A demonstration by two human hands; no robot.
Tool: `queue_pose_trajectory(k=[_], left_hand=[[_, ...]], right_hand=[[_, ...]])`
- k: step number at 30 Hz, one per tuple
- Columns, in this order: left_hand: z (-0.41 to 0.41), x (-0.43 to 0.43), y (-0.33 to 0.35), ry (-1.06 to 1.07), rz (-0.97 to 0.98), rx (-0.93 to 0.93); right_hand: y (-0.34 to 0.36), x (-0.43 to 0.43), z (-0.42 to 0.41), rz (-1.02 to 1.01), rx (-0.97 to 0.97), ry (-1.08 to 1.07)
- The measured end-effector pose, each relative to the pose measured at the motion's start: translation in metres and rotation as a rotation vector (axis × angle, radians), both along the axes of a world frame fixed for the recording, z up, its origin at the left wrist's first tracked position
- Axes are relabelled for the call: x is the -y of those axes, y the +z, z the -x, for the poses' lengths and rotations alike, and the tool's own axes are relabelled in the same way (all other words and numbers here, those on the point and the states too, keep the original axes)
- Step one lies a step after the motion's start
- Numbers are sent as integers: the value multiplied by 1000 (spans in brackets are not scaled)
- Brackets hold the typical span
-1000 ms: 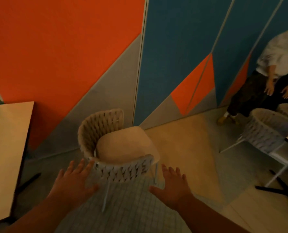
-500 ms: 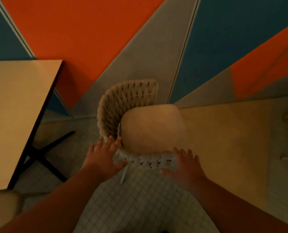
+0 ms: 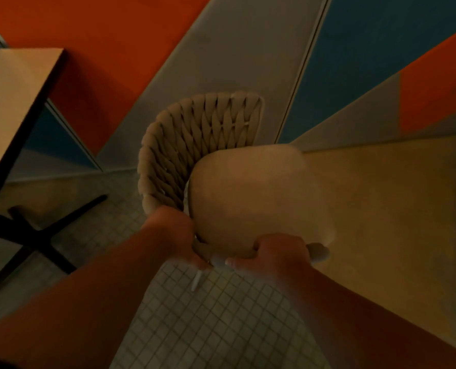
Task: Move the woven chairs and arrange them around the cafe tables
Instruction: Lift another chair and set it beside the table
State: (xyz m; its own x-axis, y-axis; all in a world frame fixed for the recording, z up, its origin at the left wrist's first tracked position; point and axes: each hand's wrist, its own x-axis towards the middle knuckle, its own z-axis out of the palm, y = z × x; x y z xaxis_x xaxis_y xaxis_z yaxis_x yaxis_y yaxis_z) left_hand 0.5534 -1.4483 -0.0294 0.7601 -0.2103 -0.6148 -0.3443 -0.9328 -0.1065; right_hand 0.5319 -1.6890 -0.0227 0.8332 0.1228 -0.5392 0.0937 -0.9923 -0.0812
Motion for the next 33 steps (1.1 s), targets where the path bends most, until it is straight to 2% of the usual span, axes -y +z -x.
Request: queue_pose_trajectory(k=[2,8,18,28,33], left_hand=[[-5,1,-2,19,2,-76],[0,-2,-8,-16,34,22],[12,14,3,80,57,27],[75,89,0,405,185,70],[93,126,-1,577,202,20]], right_hand=[[-1,1,3,-38,35,-10],[-2,4,3,-59,75,32],[-13,22,2,-160,159,138],[0,80,-24,-8,72,497],[4,97,-44,87,59,666]])
